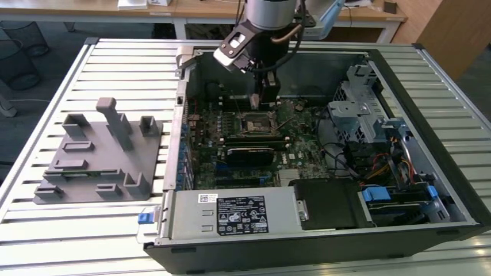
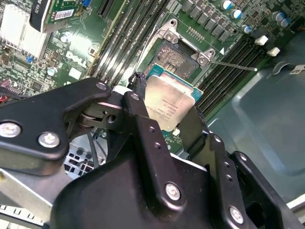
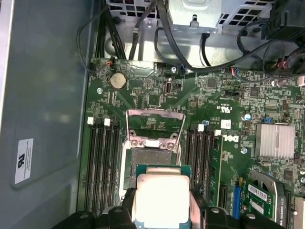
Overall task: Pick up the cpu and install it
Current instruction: 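Place the cpu into insertion slot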
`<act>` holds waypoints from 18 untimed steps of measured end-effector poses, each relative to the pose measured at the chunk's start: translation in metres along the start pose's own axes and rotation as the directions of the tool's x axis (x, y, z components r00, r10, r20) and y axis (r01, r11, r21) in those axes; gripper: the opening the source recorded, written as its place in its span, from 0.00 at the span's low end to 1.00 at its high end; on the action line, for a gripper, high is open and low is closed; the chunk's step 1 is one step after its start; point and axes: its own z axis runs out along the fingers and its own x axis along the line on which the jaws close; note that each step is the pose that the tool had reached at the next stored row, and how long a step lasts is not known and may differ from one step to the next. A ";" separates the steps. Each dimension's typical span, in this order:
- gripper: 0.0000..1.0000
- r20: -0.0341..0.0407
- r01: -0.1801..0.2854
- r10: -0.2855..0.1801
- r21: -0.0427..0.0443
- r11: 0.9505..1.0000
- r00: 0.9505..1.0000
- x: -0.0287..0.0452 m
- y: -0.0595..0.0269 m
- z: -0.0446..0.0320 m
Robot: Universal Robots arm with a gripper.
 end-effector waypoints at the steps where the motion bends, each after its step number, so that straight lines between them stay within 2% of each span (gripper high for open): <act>1: 0.53 0.000 0.011 -0.011 0.000 1.000 1.000 0.0000 0.0000 0.0007; 7: 0.53 0.000 0.022 -0.022 -0.003 1.000 1.000 0.0015 -0.0002 0.0109; 11: 0.53 0.000 0.022 -0.022 -0.004 1.000 1.000 0.0019 -0.0004 0.0150; 18: 0.53 0.001 -0.017 0.017 -0.004 1.000 1.000 0.0051 -0.0006 0.0263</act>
